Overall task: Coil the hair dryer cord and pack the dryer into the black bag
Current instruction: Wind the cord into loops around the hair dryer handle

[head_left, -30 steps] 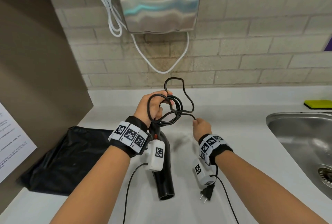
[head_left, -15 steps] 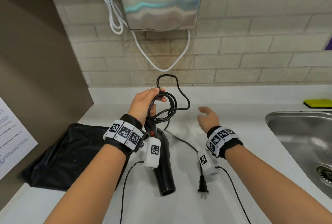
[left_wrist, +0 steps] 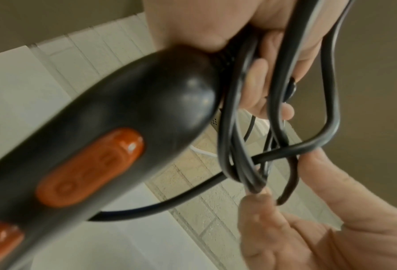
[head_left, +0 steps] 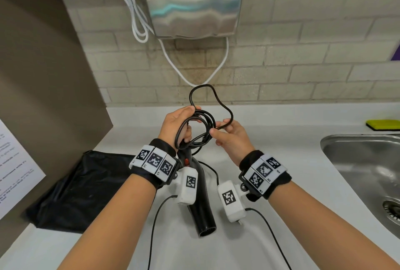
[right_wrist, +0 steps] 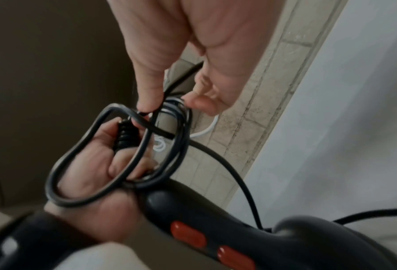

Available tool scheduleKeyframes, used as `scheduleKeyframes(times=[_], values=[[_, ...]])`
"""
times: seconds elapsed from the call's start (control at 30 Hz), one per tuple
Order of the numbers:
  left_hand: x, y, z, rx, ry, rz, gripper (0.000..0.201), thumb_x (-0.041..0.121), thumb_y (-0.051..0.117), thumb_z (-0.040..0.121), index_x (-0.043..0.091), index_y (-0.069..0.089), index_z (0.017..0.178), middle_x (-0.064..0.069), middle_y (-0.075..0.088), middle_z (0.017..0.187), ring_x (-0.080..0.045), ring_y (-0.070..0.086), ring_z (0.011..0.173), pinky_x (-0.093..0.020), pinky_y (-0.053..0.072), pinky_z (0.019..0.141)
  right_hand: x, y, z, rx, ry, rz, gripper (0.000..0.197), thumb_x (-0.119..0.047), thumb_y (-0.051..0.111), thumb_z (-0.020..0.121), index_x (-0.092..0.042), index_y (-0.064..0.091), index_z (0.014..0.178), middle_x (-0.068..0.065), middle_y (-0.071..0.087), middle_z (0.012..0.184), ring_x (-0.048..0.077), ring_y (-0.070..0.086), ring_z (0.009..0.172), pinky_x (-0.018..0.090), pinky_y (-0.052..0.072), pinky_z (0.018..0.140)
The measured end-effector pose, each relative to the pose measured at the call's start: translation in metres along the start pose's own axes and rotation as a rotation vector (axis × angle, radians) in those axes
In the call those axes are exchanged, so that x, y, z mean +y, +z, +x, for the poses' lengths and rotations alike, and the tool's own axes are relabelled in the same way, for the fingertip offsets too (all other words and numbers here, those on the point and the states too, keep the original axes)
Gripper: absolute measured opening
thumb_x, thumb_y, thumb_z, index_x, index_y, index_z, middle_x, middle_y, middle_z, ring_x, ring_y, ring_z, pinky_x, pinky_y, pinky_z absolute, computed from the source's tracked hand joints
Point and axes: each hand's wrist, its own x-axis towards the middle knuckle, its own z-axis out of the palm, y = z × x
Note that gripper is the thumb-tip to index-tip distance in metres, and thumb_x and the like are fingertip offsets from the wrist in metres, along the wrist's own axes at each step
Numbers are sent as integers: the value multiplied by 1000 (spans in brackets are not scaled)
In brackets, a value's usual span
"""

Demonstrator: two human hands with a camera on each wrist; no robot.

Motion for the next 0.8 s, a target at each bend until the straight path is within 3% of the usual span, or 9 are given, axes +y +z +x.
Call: scheduleKeyframes(times=[0.1,0.13,0.2,0.27,0.37,0.47,0.7,0.8], values=[[2,6,-1,-19,-30,15,25,17,41,98,11,62,86,4,61,53,-6,26,25,-12,22,31,1,6,-5,-63,-1,-40,33,10,57,82,-14,37,92,1,58,83,-4,59,53,13,42,50],[2,7,-2,-27,-36,18,25,17,41,98,10,62,86,4,60,51,-6,26,25,-12,22,31,1,8,-7,-81,-8,-36,31,9,56,84,-11,37,98,5,61,87,-5,61,58,11,45,52],[2,10,-1,-41,-34,22,25,15,41,98,10,62,85,5,58,50,-6,25,25,-11,22,31,1,10,-6,-109,-15,-31,28,1,56,86,-9,39,107,19,63,107,8,63,81,19,49,70],[2,10,-1,-37,-32,29,25,15,42,97,12,63,85,4,58,53,-7,25,26,-11,22,32,0,9,-7,-154,-6,-8,28,-4,54,88,-11,42,112,20,58,116,21,57,95,28,48,80],[3,7,-1,-46,-18,45,25,17,41,98,12,63,87,5,61,55,-7,25,26,-12,22,32,0,8,-8,-190,-43,-40,35,7,56,83,-8,44,114,8,60,100,20,58,90,28,50,81],[2,6,-1,-65,2,81,25,18,40,98,14,62,88,7,63,56,-6,26,26,-12,22,32,0,9,-5,-114,-115,-69,34,11,61,78,-2,49,107,6,60,85,14,60,75,24,53,73],[3,8,-3,-81,-12,72,24,17,41,98,15,63,88,1,59,63,-6,27,29,-11,22,33,0,12,-3,-163,-106,-43,28,10,57,82,-15,46,90,4,60,80,9,62,56,30,55,65],[2,7,-2,-98,-4,106,24,19,41,98,16,63,89,5,62,62,-6,25,30,-13,20,34,3,12,2,-162,-166,-190,26,6,59,82,-16,46,88,1,52,73,3,53,59,21,47,63]])
